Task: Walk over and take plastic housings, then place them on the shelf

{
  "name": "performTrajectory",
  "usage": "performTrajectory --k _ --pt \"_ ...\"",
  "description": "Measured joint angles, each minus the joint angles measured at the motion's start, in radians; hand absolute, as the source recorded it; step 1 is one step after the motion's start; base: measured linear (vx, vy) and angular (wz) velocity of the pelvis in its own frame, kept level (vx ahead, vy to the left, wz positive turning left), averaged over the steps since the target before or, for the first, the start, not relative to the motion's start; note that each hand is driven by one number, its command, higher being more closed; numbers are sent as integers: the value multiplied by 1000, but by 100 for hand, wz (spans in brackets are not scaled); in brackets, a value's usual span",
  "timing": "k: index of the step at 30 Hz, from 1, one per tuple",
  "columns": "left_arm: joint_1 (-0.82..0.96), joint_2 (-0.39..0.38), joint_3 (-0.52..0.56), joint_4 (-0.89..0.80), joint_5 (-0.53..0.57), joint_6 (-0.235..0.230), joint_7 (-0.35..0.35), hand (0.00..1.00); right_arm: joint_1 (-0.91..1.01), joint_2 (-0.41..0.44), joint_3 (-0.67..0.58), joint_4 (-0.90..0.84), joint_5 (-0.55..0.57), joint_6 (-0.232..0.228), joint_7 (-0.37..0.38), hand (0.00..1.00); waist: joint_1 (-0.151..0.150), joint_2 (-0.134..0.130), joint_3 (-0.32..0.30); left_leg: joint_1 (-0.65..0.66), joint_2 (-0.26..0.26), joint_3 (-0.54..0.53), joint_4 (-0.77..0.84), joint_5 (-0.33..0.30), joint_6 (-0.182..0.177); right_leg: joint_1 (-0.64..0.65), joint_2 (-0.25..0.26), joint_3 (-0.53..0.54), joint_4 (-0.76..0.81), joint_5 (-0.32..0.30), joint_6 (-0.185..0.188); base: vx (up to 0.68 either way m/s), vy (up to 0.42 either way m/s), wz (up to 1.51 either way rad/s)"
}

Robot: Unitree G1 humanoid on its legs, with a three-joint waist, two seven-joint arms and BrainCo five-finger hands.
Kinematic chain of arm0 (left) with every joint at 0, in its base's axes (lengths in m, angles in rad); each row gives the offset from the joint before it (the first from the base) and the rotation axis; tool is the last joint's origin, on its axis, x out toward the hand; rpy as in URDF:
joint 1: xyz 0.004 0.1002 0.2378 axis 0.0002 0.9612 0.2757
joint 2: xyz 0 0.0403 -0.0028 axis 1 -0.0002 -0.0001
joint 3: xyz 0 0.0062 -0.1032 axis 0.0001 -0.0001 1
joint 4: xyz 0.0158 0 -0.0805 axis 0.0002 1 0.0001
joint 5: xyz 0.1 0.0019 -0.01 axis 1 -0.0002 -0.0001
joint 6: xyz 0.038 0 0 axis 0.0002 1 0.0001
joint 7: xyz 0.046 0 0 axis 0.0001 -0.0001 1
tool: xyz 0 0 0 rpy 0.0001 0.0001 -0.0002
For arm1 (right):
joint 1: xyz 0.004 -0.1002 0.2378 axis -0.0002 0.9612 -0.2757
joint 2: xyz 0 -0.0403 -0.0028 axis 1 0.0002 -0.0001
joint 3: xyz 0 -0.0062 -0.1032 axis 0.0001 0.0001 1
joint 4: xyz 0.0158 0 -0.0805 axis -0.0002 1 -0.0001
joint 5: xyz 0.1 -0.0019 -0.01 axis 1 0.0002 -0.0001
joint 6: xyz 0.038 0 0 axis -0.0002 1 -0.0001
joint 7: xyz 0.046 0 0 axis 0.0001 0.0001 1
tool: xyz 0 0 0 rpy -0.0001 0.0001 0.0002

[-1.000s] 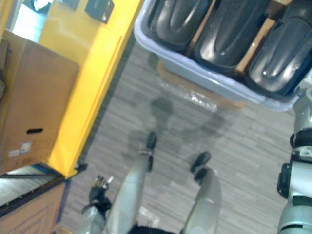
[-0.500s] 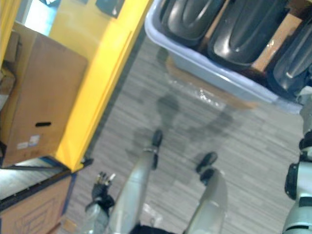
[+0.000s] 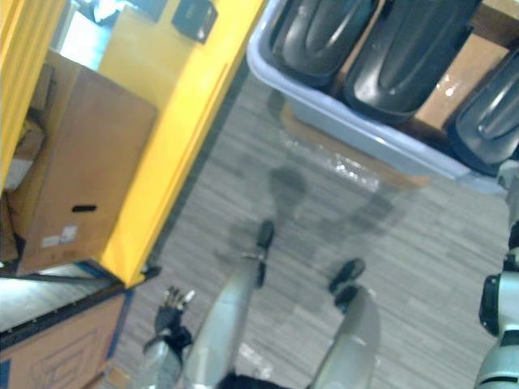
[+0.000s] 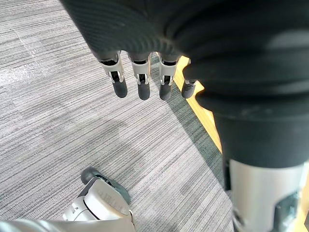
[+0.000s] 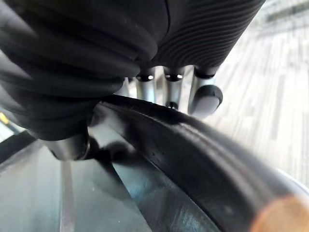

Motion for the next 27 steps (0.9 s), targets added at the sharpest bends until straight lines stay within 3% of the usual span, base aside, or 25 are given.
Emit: performTrajectory --k 5,8,10,11,14,17,21,22,24,26,27 --pt "9 -3 -18 -39 7 -40 9 0 19 7 19 1 -19 -9 -13 100 -7 1 -3 32 2 -3 -5 0 0 45 5 -14 -15 3 3 33 5 2" --pt "11 -2 -32 -73 6 -53 13 0 45 17 18 3 -21 -44 -34 100 -9 -3 -6 57 8 -6 -14 0 0 78 14 -23 -30 8 2 0 0 0" --pt "14 -3 -45 -109 -65 -66 -22 0 59 31 -3 -8 -21 -62 -53 100 -12 -8 -10 79 10 -6 -21 0 0 99 16 -25 -39 8 2 0 0 0" --pt "18 -3 -48 -155 -143 -73 -83 0 92 44 -45 -30 -19 -79 -73 100 -12 -10 -11 103 11 -7 -33 2 -2 124 17 -31 -51 8 2 12 -3 3" --pt "53 19 -47 -275 -198 -78 -122 0 188 106 -127 -78 -21 -122 -113 100 -21 -45 -35 167 14 -3 -69 3 -4 188 21 -42 -80 7 4 41 -13 2" --pt "92 58 -46 -359 -235 -75 -132 0 248 147 -202 -127 -59 -132 -143 100 -38 -77 -50 250 22 1 -113 5 -6 280 38 -57 -137 18 15 69 -11 -1" --pt "163 78 -29 -511 -201 -40 -74 0 367 161 -287 -245 -96 -157 -184 100 -51 -112 -72 394 31 2 -225 30 -10 430 69 -84 -261 51 29 113 -10 2" --pt "199 90 -12 -576 -148 -26 -25 0 399 173 -299 -273 -109 -175 -199 100 -64 -134 -114 438 35 0 -289 49 -15 471 86 -95 -322 68 34 121 -40 3" --pt "217 106 13 -653 -131 10 1 0 448 181 -338 -310 -137 -184 -215 100 -67 -156 -187 470 40 1 -359 69 -17 503 107 -108 -394 90 39 156 -49 2" --pt "218 105 63 -778 -77 59 27 0 506 218 -416 -403 -187 -197 -228 100 -70 -167 -228 527 42 2 -418 84 -21 560 121 -119 -459 109 46 159 -44 5" --pt "214 106 90 -864 -43 88 38 0 548 257 -449 -504 -226 -198 -238 100 -86 -170 -261 554 38 -3 -440 86 -22 599 128 -136 -496 116 51 156 -47 13"
